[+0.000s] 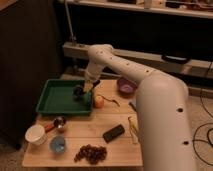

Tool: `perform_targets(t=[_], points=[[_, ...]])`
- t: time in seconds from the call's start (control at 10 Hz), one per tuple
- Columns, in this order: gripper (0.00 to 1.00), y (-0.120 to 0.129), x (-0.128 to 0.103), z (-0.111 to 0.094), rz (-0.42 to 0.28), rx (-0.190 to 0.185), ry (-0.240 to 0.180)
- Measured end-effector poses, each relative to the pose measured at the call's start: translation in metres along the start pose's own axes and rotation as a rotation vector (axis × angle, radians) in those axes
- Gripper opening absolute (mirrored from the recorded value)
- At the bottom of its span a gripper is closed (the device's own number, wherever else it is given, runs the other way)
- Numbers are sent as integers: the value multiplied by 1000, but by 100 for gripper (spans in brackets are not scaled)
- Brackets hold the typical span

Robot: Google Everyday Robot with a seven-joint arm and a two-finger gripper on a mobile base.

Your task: Wipe tray with brush

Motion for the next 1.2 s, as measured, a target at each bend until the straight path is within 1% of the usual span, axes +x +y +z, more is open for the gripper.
perform_targets(t=[0.1,0.2,0.3,0.4,0.6,0.8,1.0,1.1,1.2], points=[[14,4,17,-5,18,0,9],[14,9,24,-8,22,-7,7],[14,17,26,-8,10,-21,7],[14,30,22,-6,-9,-35,6],[14,63,20,-2,-50,-54,7],[14,96,6,6,-107,-82,6],[14,112,-2,14,-151,-99,6],[14,112,-20,24,-184,-106,0],[14,107,-32,29,-196,-108,-1]])
